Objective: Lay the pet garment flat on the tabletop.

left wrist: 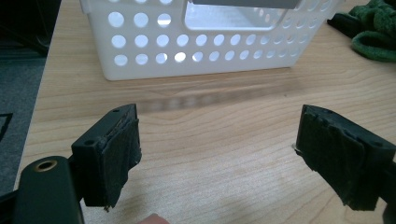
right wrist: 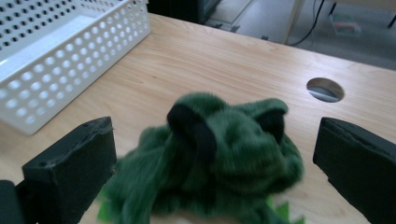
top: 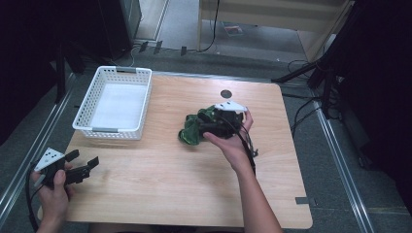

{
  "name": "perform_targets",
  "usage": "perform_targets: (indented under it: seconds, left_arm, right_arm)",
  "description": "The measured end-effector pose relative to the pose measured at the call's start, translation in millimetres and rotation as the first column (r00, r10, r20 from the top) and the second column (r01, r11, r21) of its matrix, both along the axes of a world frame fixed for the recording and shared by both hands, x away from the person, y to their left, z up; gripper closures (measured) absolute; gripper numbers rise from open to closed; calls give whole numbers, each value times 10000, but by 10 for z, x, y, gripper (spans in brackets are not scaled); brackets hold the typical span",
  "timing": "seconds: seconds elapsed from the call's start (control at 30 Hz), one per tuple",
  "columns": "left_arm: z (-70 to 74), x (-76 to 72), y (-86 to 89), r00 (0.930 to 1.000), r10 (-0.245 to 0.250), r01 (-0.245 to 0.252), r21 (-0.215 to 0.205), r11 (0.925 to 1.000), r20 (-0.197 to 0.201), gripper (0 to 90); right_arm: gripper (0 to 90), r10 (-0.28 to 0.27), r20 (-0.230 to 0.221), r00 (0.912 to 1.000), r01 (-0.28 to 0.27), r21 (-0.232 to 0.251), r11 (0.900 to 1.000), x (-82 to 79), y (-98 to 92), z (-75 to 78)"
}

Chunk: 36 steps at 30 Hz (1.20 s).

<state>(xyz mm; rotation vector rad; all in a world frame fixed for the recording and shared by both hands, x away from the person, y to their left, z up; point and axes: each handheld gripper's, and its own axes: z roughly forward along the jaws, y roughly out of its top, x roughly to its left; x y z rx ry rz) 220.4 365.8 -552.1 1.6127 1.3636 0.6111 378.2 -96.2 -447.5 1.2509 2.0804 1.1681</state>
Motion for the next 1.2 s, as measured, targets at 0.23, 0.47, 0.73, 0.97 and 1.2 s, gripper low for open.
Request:
perform_targets:
  seconds: [0.23,0.47,0.73,0.97,1.2]
  left_arm:
    - [0,-5,-3,10000,-37,37,31,10000,52,141]
    - [6,-36,4,9997,20,-20,1,10000,246,141]
    - [188,-40,-218,9948,-839,855,-255,9960,576,142]
    - [469,81,-836,9630,-2494,2541,-352,9665,1023,142]
    - [715,261,-1266,9287,-3197,3364,-644,9395,1881,143]
  right_arm:
    - [0,-404,-2024,9785,181,-1108,9937,492,203,-587]
    - [587,-1072,-1910,9757,1037,-286,9942,468,66,-796]
    - [700,-825,-1306,9880,1073,1959,9747,82,-182,-535]
    - [699,-57,-93,9999,82,2853,9584,-422,-172,-185]
    - [689,937,-130,9955,-801,4099,9086,-976,20,-81]
